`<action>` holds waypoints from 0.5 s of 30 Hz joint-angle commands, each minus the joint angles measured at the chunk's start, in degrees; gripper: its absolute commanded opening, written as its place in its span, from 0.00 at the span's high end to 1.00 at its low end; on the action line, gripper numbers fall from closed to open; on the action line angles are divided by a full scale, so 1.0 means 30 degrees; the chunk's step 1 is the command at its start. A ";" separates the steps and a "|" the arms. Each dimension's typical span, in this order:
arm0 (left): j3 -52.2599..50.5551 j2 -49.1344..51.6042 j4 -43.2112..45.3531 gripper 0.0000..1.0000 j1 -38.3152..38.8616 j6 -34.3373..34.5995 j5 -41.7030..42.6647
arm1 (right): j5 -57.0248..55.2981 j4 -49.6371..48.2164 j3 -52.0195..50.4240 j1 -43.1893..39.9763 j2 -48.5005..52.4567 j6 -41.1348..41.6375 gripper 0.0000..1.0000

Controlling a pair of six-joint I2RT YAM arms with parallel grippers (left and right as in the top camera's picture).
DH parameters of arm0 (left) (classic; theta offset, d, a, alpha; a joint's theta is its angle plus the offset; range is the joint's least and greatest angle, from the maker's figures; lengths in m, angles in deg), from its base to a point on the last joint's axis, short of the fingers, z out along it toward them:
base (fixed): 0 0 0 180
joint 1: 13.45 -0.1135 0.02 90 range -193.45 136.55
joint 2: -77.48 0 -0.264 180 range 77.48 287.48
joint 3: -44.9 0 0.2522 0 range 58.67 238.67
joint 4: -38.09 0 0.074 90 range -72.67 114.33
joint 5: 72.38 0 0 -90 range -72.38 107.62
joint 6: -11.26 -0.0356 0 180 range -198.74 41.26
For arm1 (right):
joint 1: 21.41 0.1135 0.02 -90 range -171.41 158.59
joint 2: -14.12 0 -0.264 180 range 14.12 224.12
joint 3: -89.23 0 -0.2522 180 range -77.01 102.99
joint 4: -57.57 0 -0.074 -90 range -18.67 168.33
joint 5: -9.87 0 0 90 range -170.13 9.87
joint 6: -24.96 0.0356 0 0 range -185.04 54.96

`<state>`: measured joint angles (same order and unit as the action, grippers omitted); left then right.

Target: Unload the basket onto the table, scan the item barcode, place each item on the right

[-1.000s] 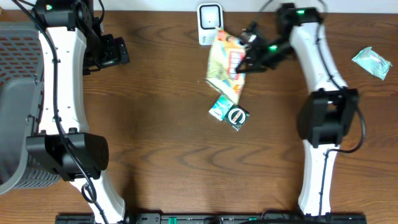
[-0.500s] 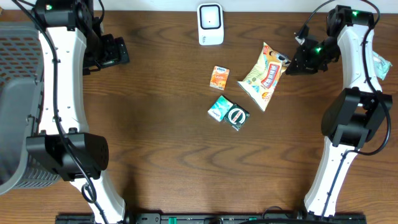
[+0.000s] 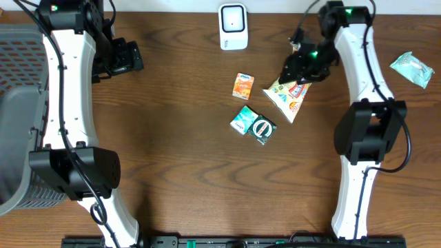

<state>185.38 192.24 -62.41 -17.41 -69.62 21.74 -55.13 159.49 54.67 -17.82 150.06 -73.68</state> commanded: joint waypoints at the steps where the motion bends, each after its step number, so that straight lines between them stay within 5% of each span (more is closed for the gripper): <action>1: 0.0073 0.0109 -0.0066 0.02 -0.0080 -0.0109 -0.0175 | -0.5166 -0.0474 0.0437 0.1763 -0.0772 0.3548 0.10; 2: 0.0066 0.0109 -0.0066 0.02 -0.0080 -0.0109 -0.0175 | -0.6193 -0.0605 0.0313 0.2200 -0.0685 0.4000 0.01; 15: 0.0073 0.0109 -0.0066 0.02 -0.0080 -0.0117 -0.0175 | -1.5635 -0.3344 -0.3432 0.6492 -0.0495 0.5960 0.01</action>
<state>185.38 192.24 -62.44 -17.41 -69.62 21.72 -93.67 151.99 49.09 1.29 149.34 -57.71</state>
